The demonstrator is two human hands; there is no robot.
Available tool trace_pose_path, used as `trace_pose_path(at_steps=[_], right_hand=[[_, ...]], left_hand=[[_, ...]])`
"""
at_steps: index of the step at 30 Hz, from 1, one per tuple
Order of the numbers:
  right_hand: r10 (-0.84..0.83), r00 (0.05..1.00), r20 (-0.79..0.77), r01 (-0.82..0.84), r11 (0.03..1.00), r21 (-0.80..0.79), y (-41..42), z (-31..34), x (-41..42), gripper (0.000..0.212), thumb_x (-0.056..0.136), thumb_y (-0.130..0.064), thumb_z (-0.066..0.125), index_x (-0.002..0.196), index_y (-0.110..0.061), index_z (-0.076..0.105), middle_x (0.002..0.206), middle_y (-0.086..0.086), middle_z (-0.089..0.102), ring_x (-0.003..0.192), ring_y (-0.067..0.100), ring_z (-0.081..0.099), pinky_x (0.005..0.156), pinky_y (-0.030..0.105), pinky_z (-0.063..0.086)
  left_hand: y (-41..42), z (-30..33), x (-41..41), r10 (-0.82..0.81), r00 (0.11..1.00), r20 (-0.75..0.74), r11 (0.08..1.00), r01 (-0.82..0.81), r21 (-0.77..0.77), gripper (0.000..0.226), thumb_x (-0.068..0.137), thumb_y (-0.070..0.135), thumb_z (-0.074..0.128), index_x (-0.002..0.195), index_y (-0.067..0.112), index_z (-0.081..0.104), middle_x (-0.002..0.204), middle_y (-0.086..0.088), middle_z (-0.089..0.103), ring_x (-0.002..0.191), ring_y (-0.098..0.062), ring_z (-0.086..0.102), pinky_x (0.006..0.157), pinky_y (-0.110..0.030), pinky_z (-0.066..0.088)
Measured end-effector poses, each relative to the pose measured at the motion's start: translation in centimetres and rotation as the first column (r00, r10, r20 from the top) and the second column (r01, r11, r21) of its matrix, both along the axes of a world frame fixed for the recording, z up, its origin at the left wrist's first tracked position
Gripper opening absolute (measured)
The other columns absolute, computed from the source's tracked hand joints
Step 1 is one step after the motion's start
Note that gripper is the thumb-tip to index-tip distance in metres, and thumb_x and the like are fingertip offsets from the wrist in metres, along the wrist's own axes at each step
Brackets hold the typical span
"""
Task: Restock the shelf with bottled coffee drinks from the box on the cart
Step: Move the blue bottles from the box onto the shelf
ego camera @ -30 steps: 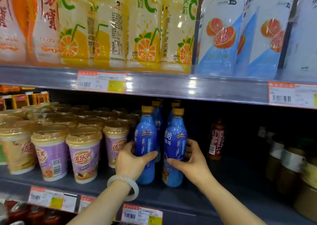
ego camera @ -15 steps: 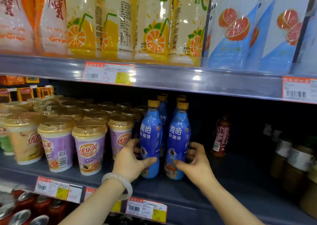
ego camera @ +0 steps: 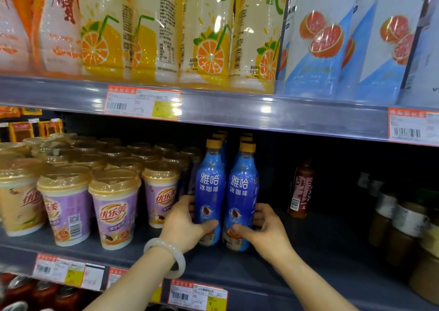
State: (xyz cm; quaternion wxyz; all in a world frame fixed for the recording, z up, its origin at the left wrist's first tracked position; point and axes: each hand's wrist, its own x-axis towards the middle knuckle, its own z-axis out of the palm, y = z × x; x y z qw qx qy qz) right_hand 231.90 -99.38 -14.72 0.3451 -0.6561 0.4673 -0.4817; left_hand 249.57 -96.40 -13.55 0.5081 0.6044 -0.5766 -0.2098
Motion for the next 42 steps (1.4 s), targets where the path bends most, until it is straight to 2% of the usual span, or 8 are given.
trace_pose_path(at_steps=[4,7,16,24,29,37,40,42], right_hand=[[0.017,1.0,0.011,-0.017,1.0,0.011,-0.2,0.1,0.1,0.047,0.072,-0.009,0.078,0.103,-0.026,0.047,0.092,-0.013,0.059,0.086,0.003,0.059,0.07,0.013,0.049],[0.012,1.0,-0.001,-0.012,1.0,0.017,-0.2,0.2,0.3,0.048,0.073,-0.01,0.077,0.106,-0.026,0.047,0.093,-0.015,0.057,0.087,0.002,0.058,0.072,0.014,0.048],[-0.023,1.0,-0.016,0.023,0.999,0.031,-0.5,0.5,0.4,0.051,0.072,-0.011,0.078,0.11,-0.022,0.045,0.093,-0.016,0.054,0.087,0.001,0.054,0.079,0.021,0.048],[-0.026,0.999,-0.033,0.027,0.999,0.037,-1.0,0.4,0.5,0.049,0.073,-0.011,0.077,0.108,-0.023,0.044,0.094,-0.014,0.054,0.095,0.009,0.056,0.085,0.025,0.049],[-0.026,0.997,-0.067,0.03,0.998,0.055,-1.0,0.5,0.6,0.052,0.076,-0.013,0.075,0.117,-0.019,0.045,0.1,-0.011,0.053,0.099,0.009,0.054,0.089,0.027,0.049],[0.008,0.995,-0.099,0.001,0.996,0.091,-0.3,1.0,0.2,0.061,0.077,-0.016,0.075,0.127,-0.013,0.041,0.116,-0.003,0.054,0.1,0.007,0.051,0.084,0.021,0.046],[0.009,0.992,-0.123,-0.001,0.998,0.065,0.3,1.2,-0.4,0.053,0.076,-0.016,0.076,0.117,-0.016,0.043,0.102,-0.009,0.055,0.084,-0.001,0.051,0.066,0.007,0.043],[0.0,0.99,-0.142,0.005,0.999,0.035,0.9,1.4,-0.9,0.047,0.077,-0.015,0.075,0.11,-0.019,0.041,0.088,-0.017,0.048,0.074,-0.005,0.048,0.055,0.002,0.042]], left_hand=[[-0.3,0.0,0.4,-0.003,0.999,-0.054,1.0,0.004,0.016,0.052,0.067,0.012,0.081,0.11,0.015,0.051,0.091,0.003,0.059,0.093,-0.019,0.061,0.082,-0.03,0.052],[-0.5,0.0,0.3,0.014,0.998,-0.063,1.0,-0.012,0.027,0.052,0.066,0.013,0.082,0.104,0.019,0.047,0.092,0.001,0.059,0.09,-0.02,0.061,0.083,-0.035,0.054],[-1.5,-0.2,0.3,0.024,0.996,-0.087,0.998,-0.019,0.057,0.055,0.066,0.014,0.082,0.112,0.014,0.051,0.102,-0.004,0.063,0.099,-0.023,0.063,0.088,-0.043,0.054],[-1.8,-0.1,0.1,0.038,0.997,-0.07,0.997,-0.033,0.073,0.056,0.068,0.014,0.081,0.114,0.014,0.05,0.102,-0.001,0.061,0.101,-0.022,0.062,0.09,-0.042,0.053],[-1.7,0.0,-0.1,0.054,0.997,-0.051,0.995,-0.049,0.084,0.057,0.069,0.015,0.081,0.116,0.014,0.05,0.105,-0.002,0.061,0.103,-0.022,0.061,0.091,-0.041,0.053],[-1.0,0.3,-0.5,0.081,0.997,0.001,0.992,-0.081,0.1,0.062,0.07,0.017,0.08,0.122,0.012,0.047,0.115,-0.007,0.061,0.105,-0.023,0.06,0.091,-0.038,0.051],[-0.3,0.5,-0.9,0.122,0.991,0.058,0.987,-0.127,0.1,0.067,0.071,0.021,0.079,0.127,0.012,0.044,0.12,-0.007,0.06,0.112,-0.023,0.058,0.092,-0.034,0.048],[0.3,0.6,-1.0,0.167,0.981,0.098,0.98,-0.176,0.09,0.07,0.07,0.024,0.08,0.129,0.01,0.043,0.123,-0.009,0.058,0.115,-0.024,0.056,0.095,-0.035,0.047]])
